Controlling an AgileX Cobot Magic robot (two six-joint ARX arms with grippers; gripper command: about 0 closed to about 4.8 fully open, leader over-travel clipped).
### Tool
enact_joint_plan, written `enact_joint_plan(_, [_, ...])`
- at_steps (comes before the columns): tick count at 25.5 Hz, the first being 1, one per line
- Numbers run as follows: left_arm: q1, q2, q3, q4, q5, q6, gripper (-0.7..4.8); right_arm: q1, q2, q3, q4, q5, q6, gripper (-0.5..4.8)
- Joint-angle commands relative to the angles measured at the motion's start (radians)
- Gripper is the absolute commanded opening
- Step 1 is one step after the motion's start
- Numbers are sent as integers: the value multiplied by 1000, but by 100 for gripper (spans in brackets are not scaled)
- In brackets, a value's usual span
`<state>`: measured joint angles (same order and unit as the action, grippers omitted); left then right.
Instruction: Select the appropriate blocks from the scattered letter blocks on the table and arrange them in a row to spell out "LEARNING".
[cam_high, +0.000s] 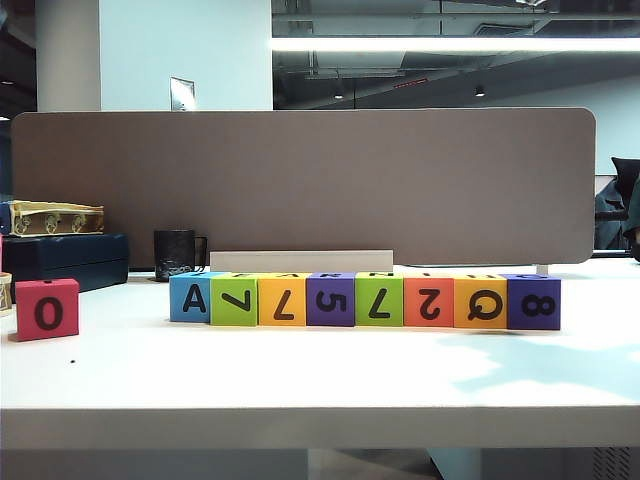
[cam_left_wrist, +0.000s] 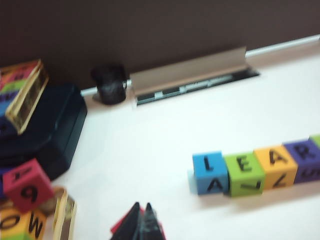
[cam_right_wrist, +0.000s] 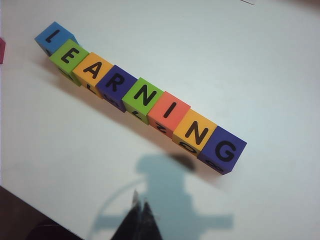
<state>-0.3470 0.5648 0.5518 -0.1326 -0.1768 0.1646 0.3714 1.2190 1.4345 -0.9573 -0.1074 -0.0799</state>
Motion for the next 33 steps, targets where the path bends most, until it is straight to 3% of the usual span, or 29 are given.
enact_joint_plan(1, [0,-97,-94,19,-6,0,-5,0,-3,3,12,-3,-2,-1])
enact_joint_plan(5, [19,-227,-208,22,2,-18,-5,0,-3,3,12,-3,-2,-1])
enact_joint_plan(8, [131,-340,-322,23,55,-95,-5,0,-3,3,12,-3,-2,-1])
enact_joint_plan(10, [179,-407,-371,22,87,-103,-5,0,-3,3,12,-3,-2,-1])
enact_joint_plan(14, [193,-493,-435,21,103,-103,-5,0,-3,3,12,-3,-2,-1])
enact_joint_plan(19, [199,-515,-494,19,103,-113,-5,0,-3,3,12,-3,-2,-1])
enact_joint_plan(26, [375,-562,-542,7,225,-154,-5,0,-3,3,12,-3,-2,-1])
enact_joint_plan(33, [378,-562,-542,-58,223,-138,-5,0,-3,3,12,-3,-2,-1])
